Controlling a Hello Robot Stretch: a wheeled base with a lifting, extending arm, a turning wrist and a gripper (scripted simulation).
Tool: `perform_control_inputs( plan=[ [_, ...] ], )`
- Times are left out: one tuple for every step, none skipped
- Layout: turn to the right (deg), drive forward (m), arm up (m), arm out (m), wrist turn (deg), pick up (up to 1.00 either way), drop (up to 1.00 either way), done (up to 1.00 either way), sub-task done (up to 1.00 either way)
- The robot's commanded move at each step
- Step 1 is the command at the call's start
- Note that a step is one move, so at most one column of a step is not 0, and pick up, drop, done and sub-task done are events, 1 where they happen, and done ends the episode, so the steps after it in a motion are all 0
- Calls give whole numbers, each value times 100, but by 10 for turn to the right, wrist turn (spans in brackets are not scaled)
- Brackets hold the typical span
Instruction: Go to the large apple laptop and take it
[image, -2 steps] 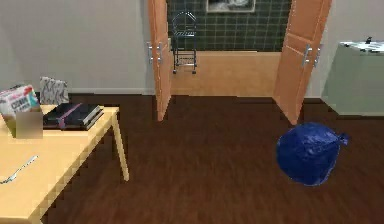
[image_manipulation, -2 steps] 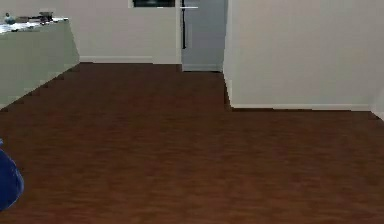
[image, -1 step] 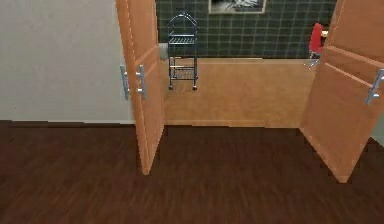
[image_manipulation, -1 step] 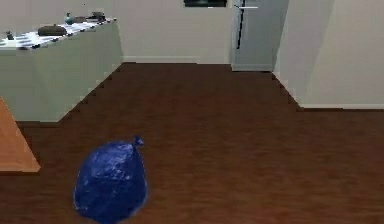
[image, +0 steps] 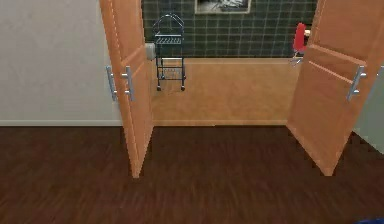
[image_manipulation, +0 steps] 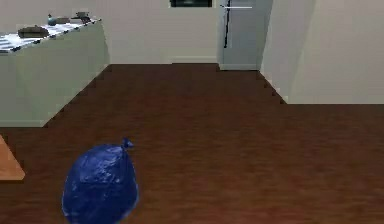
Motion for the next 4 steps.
perform_control_inputs(
  plan=[
    [0, 100, 0, 0, 0, 0, 0, 0, 0],
    [210, 0, 0, 0, 0, 0, 0, 0, 0],
    [0, 100, 0, 0, 0, 0, 0, 0, 0],
    [0, 80, 0, 0, 0, 0, 0, 0, 0]
  ],
)
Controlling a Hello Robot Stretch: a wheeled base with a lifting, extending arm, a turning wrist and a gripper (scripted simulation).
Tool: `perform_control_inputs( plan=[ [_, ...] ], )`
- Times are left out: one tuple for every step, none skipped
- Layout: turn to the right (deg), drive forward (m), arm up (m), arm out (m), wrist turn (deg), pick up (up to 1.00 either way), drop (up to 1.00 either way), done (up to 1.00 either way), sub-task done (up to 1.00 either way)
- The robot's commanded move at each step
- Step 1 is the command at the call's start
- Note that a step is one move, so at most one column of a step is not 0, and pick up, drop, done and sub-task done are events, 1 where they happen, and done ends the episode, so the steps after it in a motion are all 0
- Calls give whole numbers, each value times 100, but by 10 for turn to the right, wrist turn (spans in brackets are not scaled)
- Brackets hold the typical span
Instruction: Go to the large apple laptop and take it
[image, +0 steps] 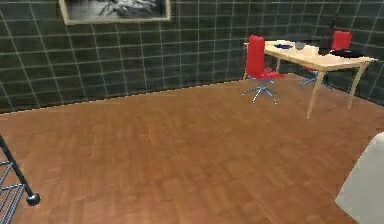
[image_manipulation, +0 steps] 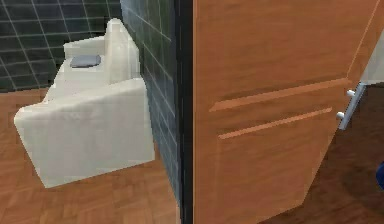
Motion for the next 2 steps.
perform_control_inputs(
  plan=[
    [240, 0, 0, 0, 0, 0, 0, 0, 0],
    [0, 100, 0, 0, 0, 0, 0, 0, 0]
  ],
)
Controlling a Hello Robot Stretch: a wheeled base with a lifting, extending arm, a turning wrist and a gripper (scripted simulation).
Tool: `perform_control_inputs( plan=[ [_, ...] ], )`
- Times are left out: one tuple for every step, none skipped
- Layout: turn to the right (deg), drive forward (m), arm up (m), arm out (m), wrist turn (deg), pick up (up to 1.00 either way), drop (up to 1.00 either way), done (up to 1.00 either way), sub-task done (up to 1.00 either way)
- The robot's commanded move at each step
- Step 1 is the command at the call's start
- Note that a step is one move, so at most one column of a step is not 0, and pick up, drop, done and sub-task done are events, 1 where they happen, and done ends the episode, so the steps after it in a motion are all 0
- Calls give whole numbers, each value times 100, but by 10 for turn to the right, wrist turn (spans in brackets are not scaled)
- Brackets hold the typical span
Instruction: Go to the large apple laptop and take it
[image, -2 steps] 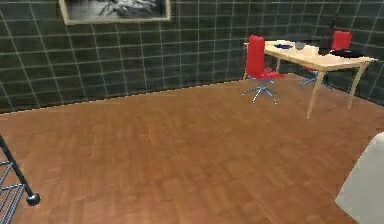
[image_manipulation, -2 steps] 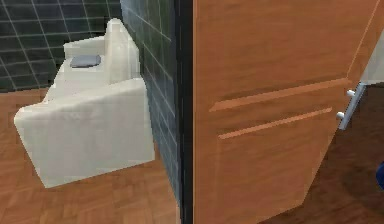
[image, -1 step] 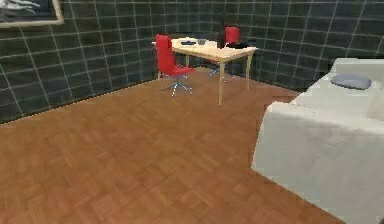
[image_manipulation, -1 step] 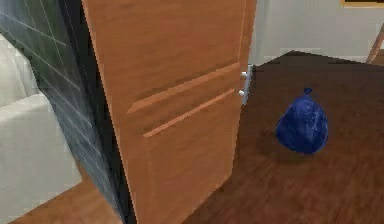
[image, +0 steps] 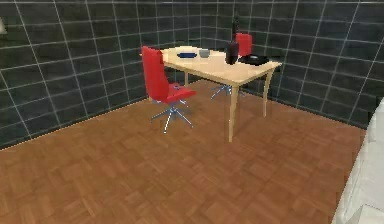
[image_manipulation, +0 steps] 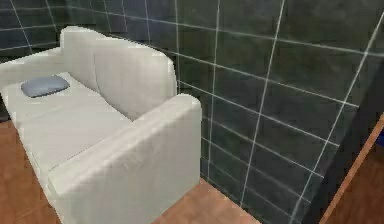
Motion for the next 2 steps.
perform_control_inputs(
  plan=[
    [0, 70, 0, 0, 0, 0, 0, 0, 0],
    [330, 0, 0, 0, 0, 0, 0, 0, 0]
  ],
)
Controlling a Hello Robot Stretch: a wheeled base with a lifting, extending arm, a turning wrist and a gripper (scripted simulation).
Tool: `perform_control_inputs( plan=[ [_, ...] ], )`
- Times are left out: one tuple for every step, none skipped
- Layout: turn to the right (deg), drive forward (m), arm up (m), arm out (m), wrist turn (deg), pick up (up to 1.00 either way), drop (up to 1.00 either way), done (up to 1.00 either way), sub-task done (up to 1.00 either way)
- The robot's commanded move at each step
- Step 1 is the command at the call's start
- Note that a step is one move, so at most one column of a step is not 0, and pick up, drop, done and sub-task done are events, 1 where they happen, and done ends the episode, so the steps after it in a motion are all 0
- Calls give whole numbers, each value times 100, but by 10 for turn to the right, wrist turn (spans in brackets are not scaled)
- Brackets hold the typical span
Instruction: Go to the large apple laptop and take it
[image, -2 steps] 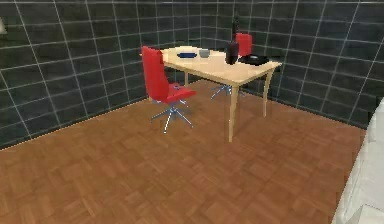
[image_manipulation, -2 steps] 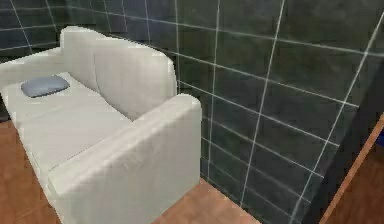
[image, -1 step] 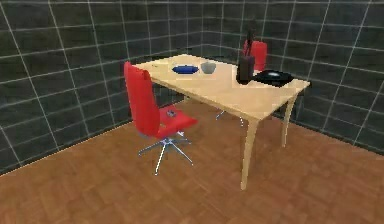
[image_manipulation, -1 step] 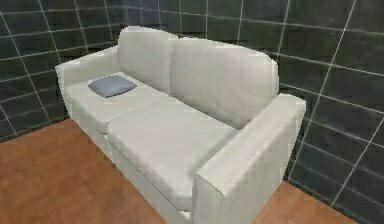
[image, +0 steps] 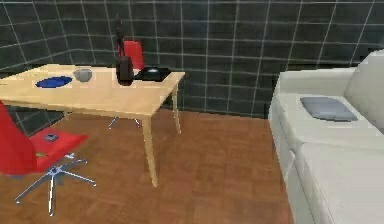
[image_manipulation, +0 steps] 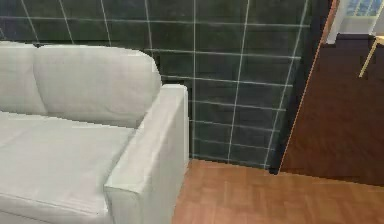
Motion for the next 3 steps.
perform_control_inputs(
  plan=[
    [0, 100, 0, 0, 0, 0, 0, 0, 0],
    [-450, 0, 0, 0, 0, 0, 0, 0, 0],
    [-450, 0, 0, 0, 0, 0, 0, 0, 0]
  ],
)
